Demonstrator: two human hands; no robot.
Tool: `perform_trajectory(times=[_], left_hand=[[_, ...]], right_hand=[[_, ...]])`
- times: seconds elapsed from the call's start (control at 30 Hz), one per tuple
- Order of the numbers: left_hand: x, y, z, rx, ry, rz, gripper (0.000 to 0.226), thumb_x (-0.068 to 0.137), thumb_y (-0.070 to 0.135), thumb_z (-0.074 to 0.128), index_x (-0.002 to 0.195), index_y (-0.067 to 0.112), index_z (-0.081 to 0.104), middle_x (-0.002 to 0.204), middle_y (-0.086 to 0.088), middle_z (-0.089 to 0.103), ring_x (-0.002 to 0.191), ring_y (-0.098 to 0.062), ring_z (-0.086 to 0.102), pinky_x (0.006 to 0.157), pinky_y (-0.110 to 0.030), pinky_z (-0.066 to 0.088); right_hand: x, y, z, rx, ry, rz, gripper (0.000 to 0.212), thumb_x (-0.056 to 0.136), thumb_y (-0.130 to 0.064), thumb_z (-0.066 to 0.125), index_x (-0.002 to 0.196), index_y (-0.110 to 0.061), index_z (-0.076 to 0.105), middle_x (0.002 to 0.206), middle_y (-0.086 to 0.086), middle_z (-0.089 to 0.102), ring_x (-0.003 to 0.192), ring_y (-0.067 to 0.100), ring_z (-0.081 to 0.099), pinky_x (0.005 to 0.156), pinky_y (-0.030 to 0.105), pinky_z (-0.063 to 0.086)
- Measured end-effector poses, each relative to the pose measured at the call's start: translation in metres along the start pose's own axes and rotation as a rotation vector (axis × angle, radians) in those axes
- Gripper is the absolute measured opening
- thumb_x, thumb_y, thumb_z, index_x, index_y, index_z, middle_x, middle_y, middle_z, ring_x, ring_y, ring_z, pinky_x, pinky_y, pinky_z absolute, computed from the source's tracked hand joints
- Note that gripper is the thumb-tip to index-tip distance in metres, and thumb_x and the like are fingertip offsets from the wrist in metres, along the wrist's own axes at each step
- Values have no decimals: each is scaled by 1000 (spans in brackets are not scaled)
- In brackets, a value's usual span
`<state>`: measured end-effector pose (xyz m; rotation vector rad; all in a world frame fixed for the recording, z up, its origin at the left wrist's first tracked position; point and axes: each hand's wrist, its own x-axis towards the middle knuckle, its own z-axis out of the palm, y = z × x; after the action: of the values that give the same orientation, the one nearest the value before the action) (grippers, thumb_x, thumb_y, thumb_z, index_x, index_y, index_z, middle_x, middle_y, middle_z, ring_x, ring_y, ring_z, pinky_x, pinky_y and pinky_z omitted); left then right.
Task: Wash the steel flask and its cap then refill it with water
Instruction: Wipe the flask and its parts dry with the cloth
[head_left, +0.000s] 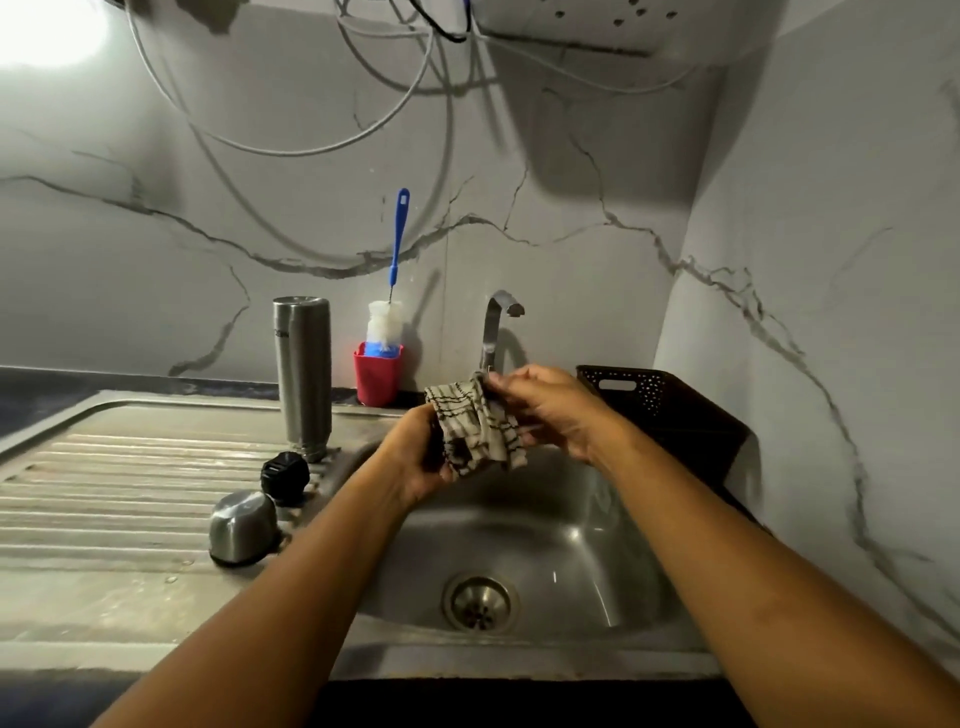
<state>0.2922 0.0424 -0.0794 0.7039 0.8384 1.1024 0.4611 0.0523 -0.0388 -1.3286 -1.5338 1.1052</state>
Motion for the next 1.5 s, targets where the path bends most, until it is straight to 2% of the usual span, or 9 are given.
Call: perform_trajectory(times=[0.1, 0.3, 0.57, 0.8, 0.9, 1.03, 1.2, 1.37, 1.5], left_hand=[[-6, -3, -1, 22, 60, 17, 41, 111, 29, 38, 109, 4, 71, 87, -16, 79, 91, -30, 70, 74, -41, 54], [-4, 9, -23, 58, 172, 29, 37, 106, 26, 46, 121, 3, 72, 113, -18, 77, 105, -34, 73, 96, -47, 58], [-11, 20, -40, 266, 191, -56, 29, 107, 25, 47, 108, 7, 70, 103, -17, 79, 104, -35, 72, 87, -49, 57], [-9, 4, -23, -3, 100, -145, 47, 106, 30, 35, 105, 3, 74, 103, -24, 76, 102, -38, 66, 89, -53, 51], [-3, 8, -37, -87, 148, -82, 45, 107, 30, 38, 122, 4, 70, 119, -25, 72, 115, -42, 64, 101, -56, 48], [-4, 9, -18, 260, 200, 207, 22, 108, 23, 46, 112, 15, 66, 115, -17, 71, 107, -32, 66, 104, -51, 51], [-13, 6, -6, 815, -57, 373, 35, 101, 2, 52, 130, 15, 66, 112, -11, 73, 102, -25, 72, 88, -42, 63], [-25, 57, -52, 670, 268, 658, 20, 96, 10, 65, 110, 19, 75, 106, -1, 75, 92, -13, 70, 71, -20, 55], [-26, 86, -93, 656, 628, 734, 25, 92, 19, 72, 116, 21, 65, 111, -2, 66, 96, -13, 64, 73, -26, 51]], right_hand=[[-3, 14, 15, -89, -59, 31, 59, 82, -63, 75, 119, -18, 67, 112, 6, 75, 103, 24, 71, 85, 41, 61], [6, 18, 8, 59, 246, -2, 16, 94, -2, 65, 105, -9, 75, 98, 11, 78, 83, 20, 75, 64, 30, 61], [8, 23, -16, -277, 340, -13, 9, 85, -17, 77, 87, -9, 73, 83, 8, 78, 80, 25, 77, 77, 43, 64], [-3, -1, 36, -40, -291, 82, 49, 102, -50, 55, 130, -10, 62, 125, 19, 66, 107, 32, 70, 84, 43, 62], [5, -2, 26, 146, -35, 95, 52, 104, -54, 48, 128, -10, 62, 126, 17, 69, 105, 34, 72, 88, 50, 62], [9, 2, 42, 420, -51, 381, 83, 91, -73, 53, 144, -10, 51, 142, 25, 54, 125, 47, 55, 93, 61, 53], [7, -7, 72, 746, -16, 407, 57, 96, -58, 59, 106, -3, 64, 92, 19, 73, 88, 35, 67, 78, 50, 53], [26, -1, 93, 936, -55, 337, 52, 106, -45, 44, 114, 3, 63, 98, 29, 73, 102, 45, 65, 110, 62, 42], [44, -7, 116, 960, -100, 287, 46, 104, -46, 46, 121, -5, 60, 118, 28, 66, 115, 49, 59, 108, 67, 41]])
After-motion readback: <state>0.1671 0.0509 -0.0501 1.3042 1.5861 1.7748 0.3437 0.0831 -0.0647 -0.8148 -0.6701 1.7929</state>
